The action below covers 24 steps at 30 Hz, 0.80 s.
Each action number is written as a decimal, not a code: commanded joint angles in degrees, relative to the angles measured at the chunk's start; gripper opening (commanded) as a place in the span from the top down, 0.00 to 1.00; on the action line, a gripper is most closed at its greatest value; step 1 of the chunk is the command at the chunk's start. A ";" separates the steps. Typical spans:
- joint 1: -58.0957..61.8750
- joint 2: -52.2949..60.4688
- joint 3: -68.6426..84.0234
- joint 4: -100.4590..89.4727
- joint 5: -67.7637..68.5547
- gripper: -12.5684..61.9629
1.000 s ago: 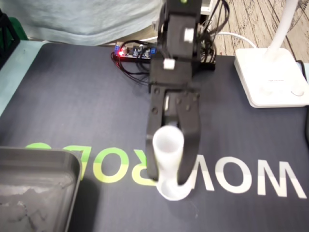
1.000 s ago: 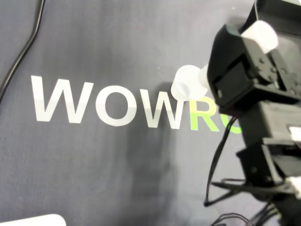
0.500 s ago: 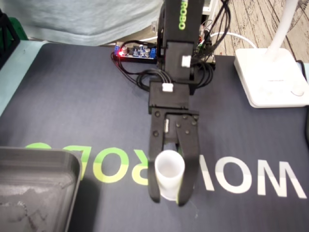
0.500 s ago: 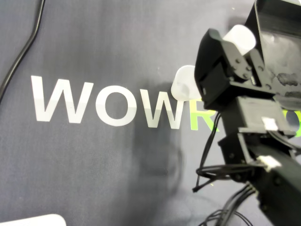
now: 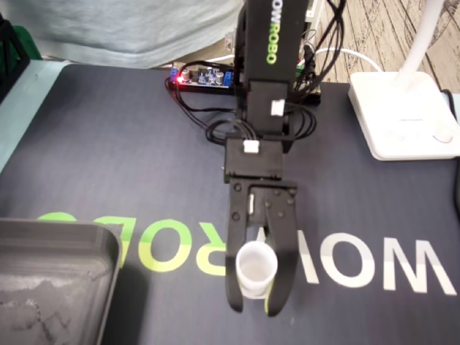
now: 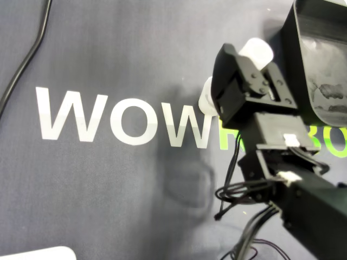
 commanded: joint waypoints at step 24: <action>0.18 7.91 -3.08 -8.17 0.44 0.51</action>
